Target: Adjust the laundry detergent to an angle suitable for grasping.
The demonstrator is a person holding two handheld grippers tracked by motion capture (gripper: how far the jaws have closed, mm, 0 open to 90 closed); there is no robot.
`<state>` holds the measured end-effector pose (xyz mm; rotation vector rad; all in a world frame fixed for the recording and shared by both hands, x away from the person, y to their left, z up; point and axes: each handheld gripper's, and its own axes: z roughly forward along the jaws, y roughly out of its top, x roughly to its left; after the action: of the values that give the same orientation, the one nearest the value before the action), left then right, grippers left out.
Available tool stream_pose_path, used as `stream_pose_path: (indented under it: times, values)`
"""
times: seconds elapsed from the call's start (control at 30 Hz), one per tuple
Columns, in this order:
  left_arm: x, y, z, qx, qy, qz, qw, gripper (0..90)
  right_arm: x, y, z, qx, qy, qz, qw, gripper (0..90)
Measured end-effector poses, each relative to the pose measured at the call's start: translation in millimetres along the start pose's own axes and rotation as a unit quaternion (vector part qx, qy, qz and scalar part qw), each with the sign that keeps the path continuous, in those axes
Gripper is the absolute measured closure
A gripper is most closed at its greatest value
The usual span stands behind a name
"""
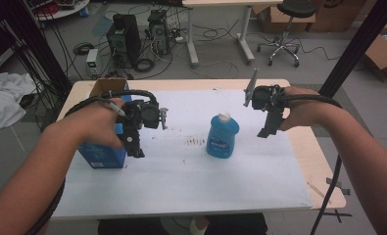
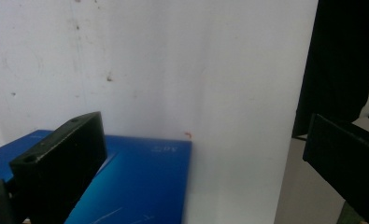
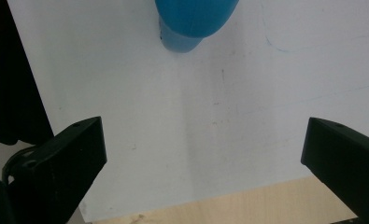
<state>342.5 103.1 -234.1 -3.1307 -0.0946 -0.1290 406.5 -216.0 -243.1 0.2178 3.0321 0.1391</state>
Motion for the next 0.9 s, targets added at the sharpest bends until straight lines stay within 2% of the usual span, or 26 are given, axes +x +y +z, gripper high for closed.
stream_pose_path:
  times: [0.13,0.27,0.4,0.63,0.9]
  values:
    - [0.2,3.7,-2.8,-0.002,-0.001,0.007,1.0,0.1,-0.1,0.1,0.5,-0.003,0.002,0.002,1.0,0.0]
    - [-1.1,3.5,-5.4,-0.01,0.002,0.004,0.9999,0.1,0.0,2.3,-0.3,0.002,0.001,-0.003,1.0,0.0]
    - [-1.9,2.3,-5.4,-0.006,0.003,0.003,1.0,0.1,0.4,4.7,-4.0,-0.002,-0.003,-0.007,1.0,0.0]
    - [-1.4,1.5,-5.1,-0.013,0.003,0.005,0.9999,0.1,-2.2,7.6,-4.7,0.002,-0.005,-0.006,1.0,0.0]
    - [-6.6,9.6,-6.3,-0.016,0.007,0.011,0.9998,0.1,-1.3,4.0,-7.3,-0.008,-0.006,-0.005,0.9999,0.0]
